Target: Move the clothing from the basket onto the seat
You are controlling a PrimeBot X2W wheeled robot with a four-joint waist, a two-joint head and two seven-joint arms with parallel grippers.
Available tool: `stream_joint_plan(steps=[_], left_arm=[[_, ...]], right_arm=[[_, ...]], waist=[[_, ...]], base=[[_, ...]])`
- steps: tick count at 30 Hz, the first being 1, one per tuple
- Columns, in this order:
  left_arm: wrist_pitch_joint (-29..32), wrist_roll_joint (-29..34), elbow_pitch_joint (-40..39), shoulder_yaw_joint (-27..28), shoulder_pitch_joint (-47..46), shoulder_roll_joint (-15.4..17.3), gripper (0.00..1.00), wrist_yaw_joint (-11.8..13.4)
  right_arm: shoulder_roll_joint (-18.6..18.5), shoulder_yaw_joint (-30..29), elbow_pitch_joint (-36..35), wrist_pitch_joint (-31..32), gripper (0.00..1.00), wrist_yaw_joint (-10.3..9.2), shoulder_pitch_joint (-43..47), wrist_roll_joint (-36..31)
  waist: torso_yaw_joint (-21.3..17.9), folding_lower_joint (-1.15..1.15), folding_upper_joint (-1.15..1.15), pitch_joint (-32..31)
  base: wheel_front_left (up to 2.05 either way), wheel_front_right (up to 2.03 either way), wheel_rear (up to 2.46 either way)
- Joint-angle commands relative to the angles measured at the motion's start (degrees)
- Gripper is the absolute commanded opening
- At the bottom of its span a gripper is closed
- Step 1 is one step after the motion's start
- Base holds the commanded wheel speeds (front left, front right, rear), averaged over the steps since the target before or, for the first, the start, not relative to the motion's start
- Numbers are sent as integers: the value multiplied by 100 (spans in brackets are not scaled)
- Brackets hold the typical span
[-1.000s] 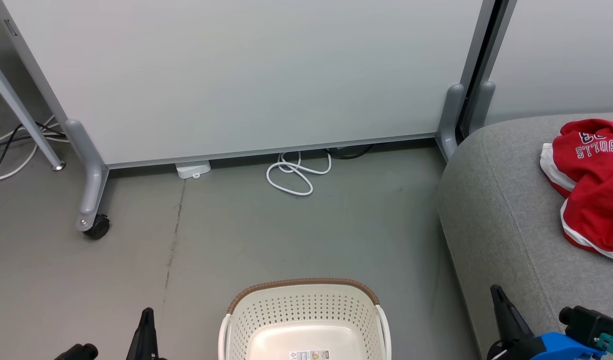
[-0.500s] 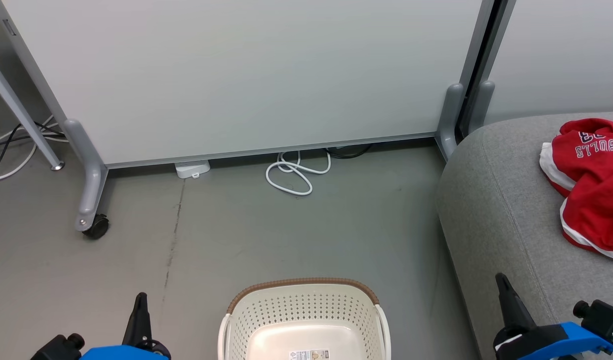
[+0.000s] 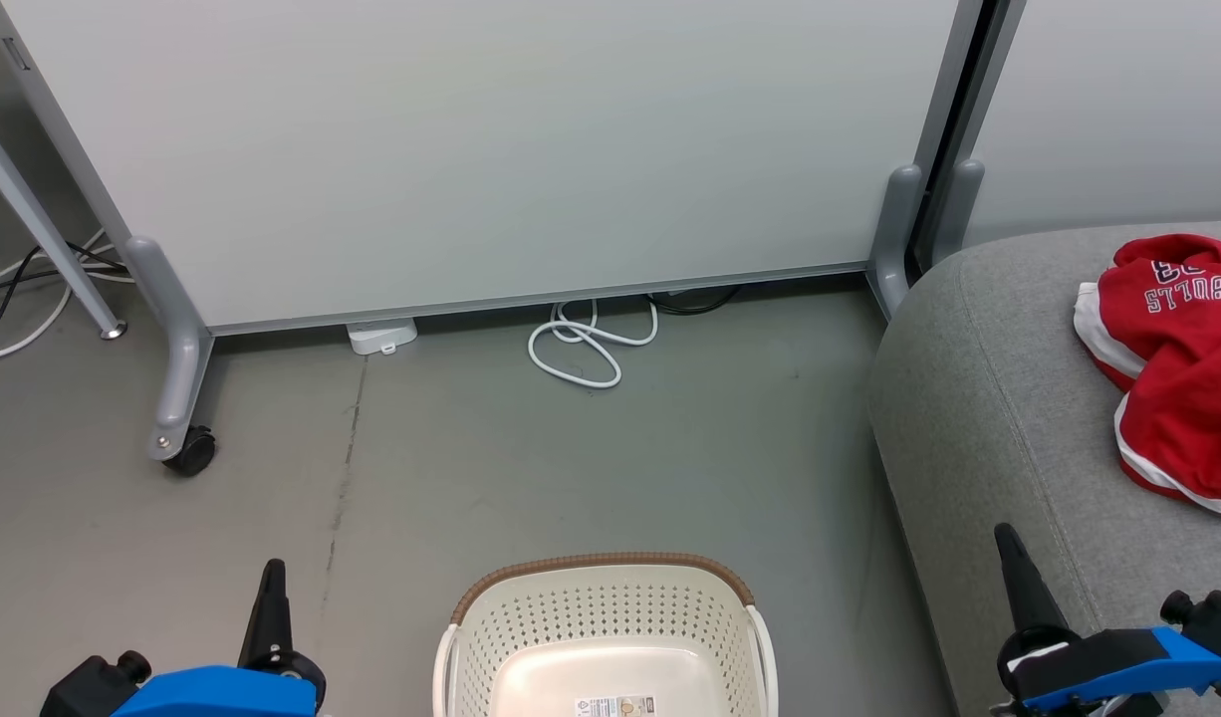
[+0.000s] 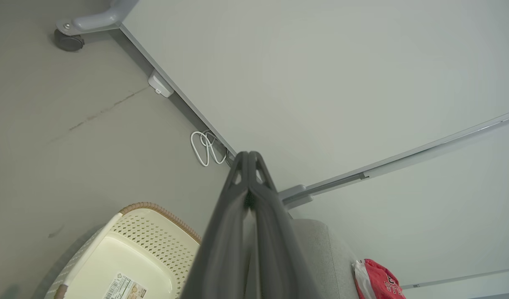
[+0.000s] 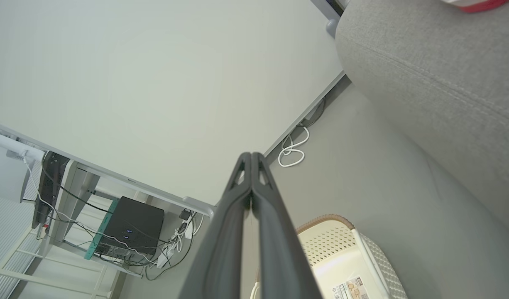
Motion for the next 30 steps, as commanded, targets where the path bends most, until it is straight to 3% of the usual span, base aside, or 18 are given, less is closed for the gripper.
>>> stream_joint_plan(steps=[1, 30], left_arm=[[44, -159, -98, 61, -180, 7, 0, -25], [467, -1547, -336, 286, -402, -62, 0, -38]], right_arm=[[-33, -22, -91, 30, 0, 2, -140, 221], [-45, -103, -185, 293, 0, 2, -308, 1948]], waist=[[-1, 0, 0, 1], [-20, -1, 0, 17]], base=[[0, 0, 0], [0, 0, 0]])
